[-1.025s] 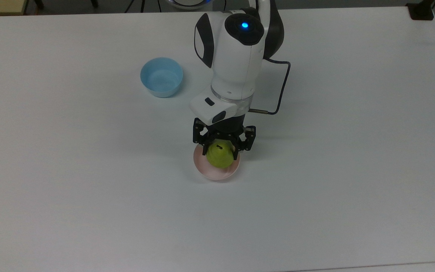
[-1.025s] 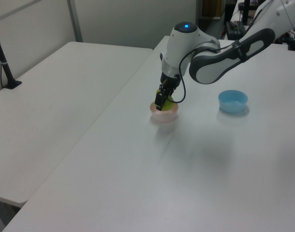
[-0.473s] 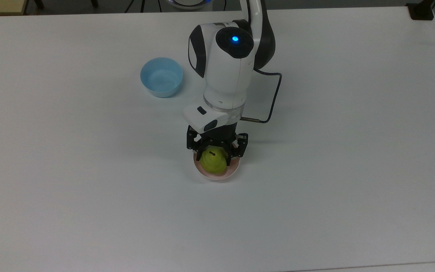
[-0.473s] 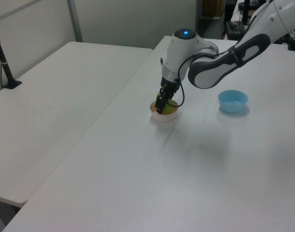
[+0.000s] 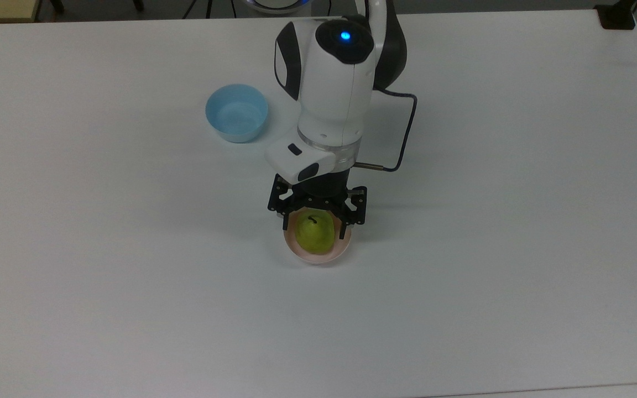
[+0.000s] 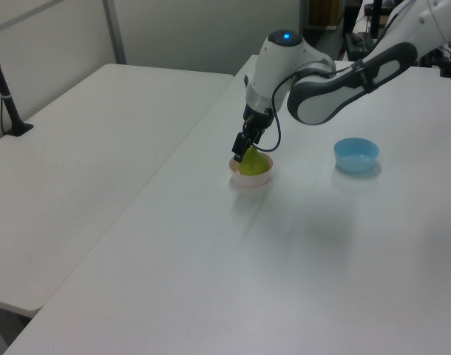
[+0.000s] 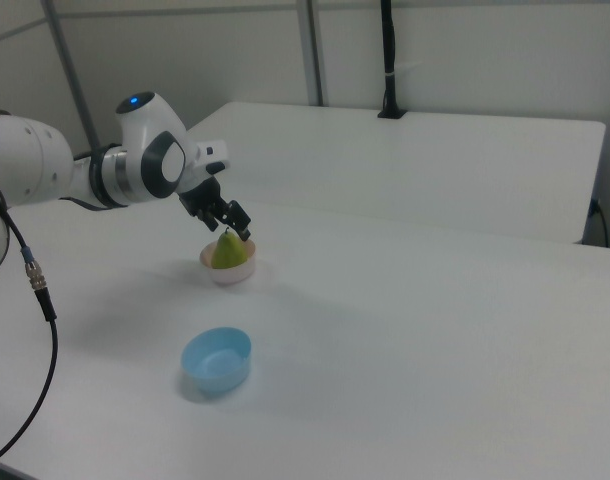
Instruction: Place the pear in the bowl
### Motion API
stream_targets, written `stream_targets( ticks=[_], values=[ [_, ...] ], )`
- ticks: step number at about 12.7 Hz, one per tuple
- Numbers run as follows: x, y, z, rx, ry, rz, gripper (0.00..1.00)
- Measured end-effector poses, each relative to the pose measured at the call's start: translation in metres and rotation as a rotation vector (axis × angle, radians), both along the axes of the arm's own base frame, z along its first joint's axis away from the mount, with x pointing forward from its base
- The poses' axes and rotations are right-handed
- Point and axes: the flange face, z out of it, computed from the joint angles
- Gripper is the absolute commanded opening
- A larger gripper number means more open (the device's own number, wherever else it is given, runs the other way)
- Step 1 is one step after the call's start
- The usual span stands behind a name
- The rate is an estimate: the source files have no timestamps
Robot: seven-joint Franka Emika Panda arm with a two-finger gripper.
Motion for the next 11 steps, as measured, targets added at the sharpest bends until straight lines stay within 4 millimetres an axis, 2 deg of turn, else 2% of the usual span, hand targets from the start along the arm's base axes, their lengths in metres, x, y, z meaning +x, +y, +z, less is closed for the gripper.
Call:
stream_targets(
  ticks=[3, 6, 11],
  values=[
    [-0.009, -0.008, 0.049, -0.006, 0.006, -0.024, 1.0],
    [-0.029, -0.045, 0.118, -0.012, 0.029, -0.097, 1.0],
    [-0.072, -0.086, 0.185, -0.003, 0.152, -0.066, 1.0]
  ],
)
